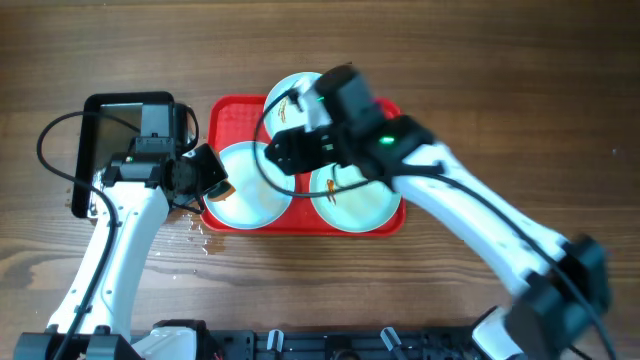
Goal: Clean dirty plates on tray and stack at the side
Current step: 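Reach the right gripper to the top plate's rim and grasp it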
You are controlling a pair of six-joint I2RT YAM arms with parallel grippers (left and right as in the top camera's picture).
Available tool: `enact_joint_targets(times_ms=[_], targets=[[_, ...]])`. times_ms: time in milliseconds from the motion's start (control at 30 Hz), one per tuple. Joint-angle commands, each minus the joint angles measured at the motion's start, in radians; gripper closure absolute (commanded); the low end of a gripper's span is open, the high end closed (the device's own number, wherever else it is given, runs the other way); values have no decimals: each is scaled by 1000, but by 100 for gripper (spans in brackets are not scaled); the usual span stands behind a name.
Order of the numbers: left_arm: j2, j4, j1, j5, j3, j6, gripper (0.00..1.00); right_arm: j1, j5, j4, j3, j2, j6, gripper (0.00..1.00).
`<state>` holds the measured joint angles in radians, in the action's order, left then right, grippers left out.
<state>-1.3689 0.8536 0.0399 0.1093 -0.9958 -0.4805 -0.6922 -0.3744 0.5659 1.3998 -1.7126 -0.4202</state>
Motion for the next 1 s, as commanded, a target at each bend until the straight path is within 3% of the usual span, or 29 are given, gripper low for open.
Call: enact_joint_targets(times_ms=[0,200,267,367,500,733,967], targets=[[0,16,-6,-49,-3,5,96,-18,194,-37,15,-148,-77,32],[0,17,-6,-55,-3,5,96,-36,195,-111,15,-323,-80,44],[0,16,-5,-55,-2,5,96,-39,195,-111,15,-346,-79,57],[0,16,-5,-55,0,5,96,-43,195,-109,14,-373,-79,57],[-2,16,-5,-54,15,5,96,-46,198,-113,6,-399,-79,66],[-2,-10,1,-31,15,5,96,-51,220,-107,5,-406,-89,96],[-132,-72,109,-2,17,4,96,-51,217,-106,5,-406,-67,96]])
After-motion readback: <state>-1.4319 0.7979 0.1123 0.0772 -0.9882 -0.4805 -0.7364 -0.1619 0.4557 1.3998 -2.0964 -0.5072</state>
